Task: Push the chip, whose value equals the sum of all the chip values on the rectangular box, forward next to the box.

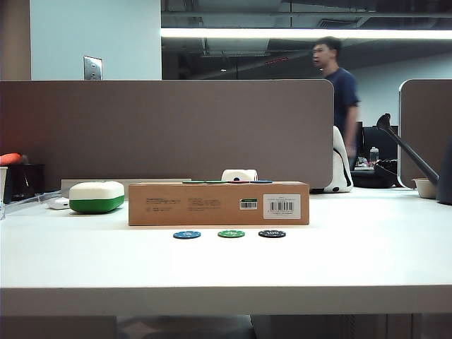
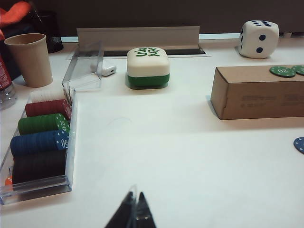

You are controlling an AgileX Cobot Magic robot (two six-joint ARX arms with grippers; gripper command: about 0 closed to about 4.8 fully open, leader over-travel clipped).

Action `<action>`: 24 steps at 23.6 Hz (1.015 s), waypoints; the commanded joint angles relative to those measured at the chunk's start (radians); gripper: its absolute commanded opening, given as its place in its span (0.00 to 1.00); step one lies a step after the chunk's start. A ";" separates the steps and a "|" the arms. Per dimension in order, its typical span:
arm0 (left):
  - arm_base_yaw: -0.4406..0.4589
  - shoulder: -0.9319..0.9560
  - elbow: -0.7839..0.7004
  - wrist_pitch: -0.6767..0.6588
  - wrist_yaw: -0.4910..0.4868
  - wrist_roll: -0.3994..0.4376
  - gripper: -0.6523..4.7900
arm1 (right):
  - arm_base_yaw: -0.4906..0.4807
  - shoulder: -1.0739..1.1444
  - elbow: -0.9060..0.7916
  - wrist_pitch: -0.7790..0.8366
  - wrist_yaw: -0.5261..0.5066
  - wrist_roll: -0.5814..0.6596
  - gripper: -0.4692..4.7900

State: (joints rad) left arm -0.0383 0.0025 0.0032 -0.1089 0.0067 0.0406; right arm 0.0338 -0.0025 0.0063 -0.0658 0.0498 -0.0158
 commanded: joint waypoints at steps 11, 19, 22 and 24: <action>0.000 0.001 0.042 0.006 -0.003 0.004 0.11 | 0.001 0.001 -0.005 0.018 -0.002 0.029 0.08; -0.077 0.393 0.371 -0.059 0.064 0.004 0.11 | 0.001 0.001 -0.005 0.018 -0.008 0.051 0.08; -0.187 0.637 0.510 0.009 0.151 0.004 0.11 | 0.001 0.001 -0.005 0.018 -0.008 0.077 0.08; -0.268 0.810 0.599 0.062 0.181 0.004 0.11 | 0.002 0.001 -0.005 0.018 -0.008 0.087 0.08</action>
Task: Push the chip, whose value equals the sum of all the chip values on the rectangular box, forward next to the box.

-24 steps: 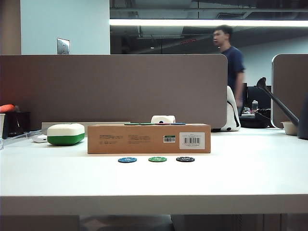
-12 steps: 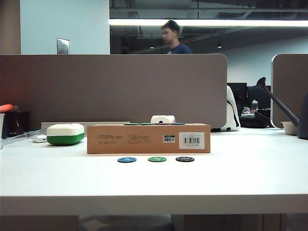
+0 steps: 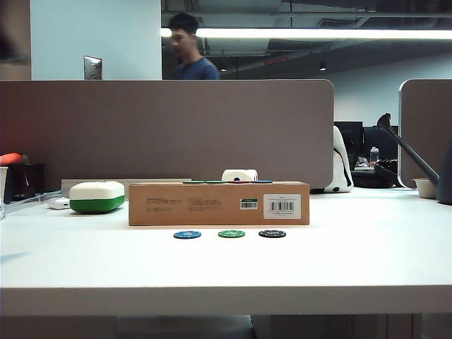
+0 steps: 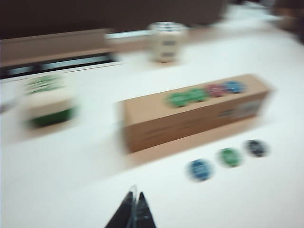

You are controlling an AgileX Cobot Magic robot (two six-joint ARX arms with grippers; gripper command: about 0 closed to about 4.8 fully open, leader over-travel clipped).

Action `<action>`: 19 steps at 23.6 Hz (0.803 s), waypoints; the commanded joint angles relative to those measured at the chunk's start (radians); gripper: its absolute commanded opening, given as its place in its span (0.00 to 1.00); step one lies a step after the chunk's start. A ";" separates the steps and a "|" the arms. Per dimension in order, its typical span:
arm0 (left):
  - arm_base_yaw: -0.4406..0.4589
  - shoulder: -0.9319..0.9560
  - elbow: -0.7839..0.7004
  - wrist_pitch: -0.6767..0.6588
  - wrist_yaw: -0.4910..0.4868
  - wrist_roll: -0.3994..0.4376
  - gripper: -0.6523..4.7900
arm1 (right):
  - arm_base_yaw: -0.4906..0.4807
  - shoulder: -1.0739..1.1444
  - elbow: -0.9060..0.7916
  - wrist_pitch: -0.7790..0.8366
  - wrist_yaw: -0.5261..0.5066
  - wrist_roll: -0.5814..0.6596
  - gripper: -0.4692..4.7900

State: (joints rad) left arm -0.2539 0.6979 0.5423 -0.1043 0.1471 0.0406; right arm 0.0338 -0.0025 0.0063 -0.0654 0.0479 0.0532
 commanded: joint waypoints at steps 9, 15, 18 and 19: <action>-0.160 0.740 0.456 0.085 0.040 0.004 0.11 | 0.001 0.001 -0.005 0.018 -0.139 0.390 0.08; -0.183 0.801 0.484 0.103 0.070 0.004 0.11 | 0.001 0.001 -0.005 0.024 -0.207 0.458 0.08; -0.186 0.801 0.484 0.102 0.093 0.004 0.11 | 0.001 0.001 -0.005 0.065 -0.208 0.531 0.08; -0.189 0.801 0.484 0.101 0.094 0.004 0.11 | 0.001 0.001 -0.005 0.088 -0.209 0.551 0.08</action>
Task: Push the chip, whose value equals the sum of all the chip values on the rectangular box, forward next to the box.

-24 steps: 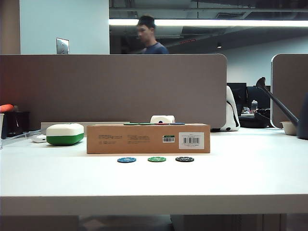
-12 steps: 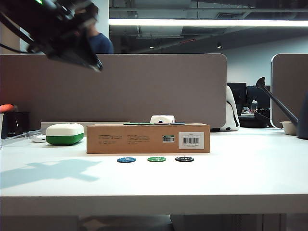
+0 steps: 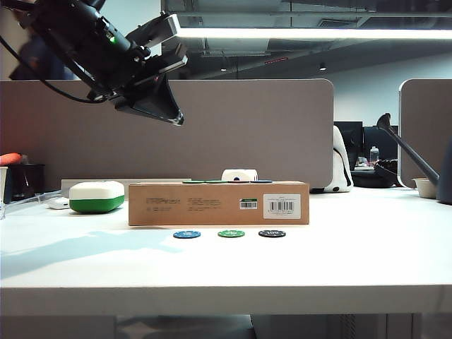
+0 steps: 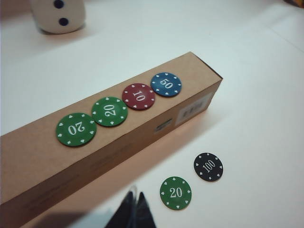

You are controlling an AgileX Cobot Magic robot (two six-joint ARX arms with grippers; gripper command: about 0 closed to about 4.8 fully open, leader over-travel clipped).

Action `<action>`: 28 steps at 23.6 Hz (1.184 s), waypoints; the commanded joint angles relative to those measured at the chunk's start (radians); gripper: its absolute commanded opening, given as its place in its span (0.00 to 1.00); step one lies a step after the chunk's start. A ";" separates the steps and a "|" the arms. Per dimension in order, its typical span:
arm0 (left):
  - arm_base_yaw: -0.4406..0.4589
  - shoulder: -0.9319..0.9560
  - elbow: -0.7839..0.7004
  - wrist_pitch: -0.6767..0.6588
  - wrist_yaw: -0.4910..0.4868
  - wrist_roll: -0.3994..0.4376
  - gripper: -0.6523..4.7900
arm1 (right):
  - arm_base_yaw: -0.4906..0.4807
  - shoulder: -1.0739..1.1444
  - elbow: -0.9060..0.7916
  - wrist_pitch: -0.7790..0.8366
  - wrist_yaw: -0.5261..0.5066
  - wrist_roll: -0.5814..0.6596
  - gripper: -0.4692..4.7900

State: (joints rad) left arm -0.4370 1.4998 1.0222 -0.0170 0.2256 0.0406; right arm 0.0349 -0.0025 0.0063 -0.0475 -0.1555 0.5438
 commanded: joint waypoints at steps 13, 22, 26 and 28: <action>-0.006 -0.001 0.005 0.015 0.018 0.004 0.11 | 0.002 0.286 0.307 0.112 0.018 0.029 0.08; -0.006 -0.001 0.005 0.015 0.018 0.004 0.11 | 0.188 0.922 0.598 0.059 -0.084 -0.155 0.08; -0.006 -0.001 0.005 0.016 0.019 0.004 0.11 | 0.317 1.219 0.742 -0.021 -0.093 -0.221 0.08; -0.006 -0.001 0.005 0.014 0.018 0.004 0.11 | 0.363 1.334 0.798 -0.055 -0.090 -0.243 0.08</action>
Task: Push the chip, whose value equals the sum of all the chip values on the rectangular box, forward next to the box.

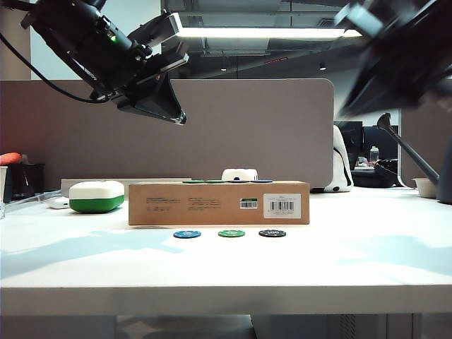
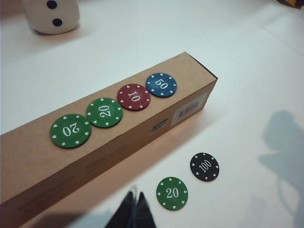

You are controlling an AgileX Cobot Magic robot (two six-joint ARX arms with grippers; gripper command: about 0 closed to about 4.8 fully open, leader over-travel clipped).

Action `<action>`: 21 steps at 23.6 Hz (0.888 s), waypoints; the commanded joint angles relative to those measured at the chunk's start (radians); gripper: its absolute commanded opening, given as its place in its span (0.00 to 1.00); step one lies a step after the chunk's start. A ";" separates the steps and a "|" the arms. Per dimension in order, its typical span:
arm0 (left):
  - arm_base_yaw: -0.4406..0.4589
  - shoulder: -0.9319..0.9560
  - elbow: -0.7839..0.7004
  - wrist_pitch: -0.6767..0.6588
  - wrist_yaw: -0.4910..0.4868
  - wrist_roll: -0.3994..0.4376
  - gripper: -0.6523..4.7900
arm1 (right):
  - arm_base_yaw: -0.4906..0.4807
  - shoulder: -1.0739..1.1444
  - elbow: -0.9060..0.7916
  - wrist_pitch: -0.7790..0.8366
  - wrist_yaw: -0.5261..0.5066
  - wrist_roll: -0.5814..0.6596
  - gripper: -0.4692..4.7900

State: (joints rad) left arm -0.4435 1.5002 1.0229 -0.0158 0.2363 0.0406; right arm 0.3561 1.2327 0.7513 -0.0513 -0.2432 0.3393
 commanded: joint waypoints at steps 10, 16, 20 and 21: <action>0.001 -0.002 0.004 0.013 0.008 0.004 0.11 | 0.110 0.536 0.238 -0.130 0.000 -0.083 0.08; 0.001 -0.002 0.004 0.013 0.008 0.004 0.11 | 0.110 0.588 0.252 -0.093 0.003 -0.086 0.08; 0.001 -0.002 0.004 0.012 0.008 0.004 0.11 | 0.111 0.597 0.252 -0.069 0.067 -0.087 0.08; 0.001 -0.002 0.004 0.012 0.008 0.004 0.11 | 0.111 0.597 0.252 -0.063 0.070 -0.087 0.08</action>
State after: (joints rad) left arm -0.4423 1.5002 1.0233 -0.0154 0.2363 0.0406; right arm 0.4664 1.8198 1.0092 -0.0757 -0.2138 0.2558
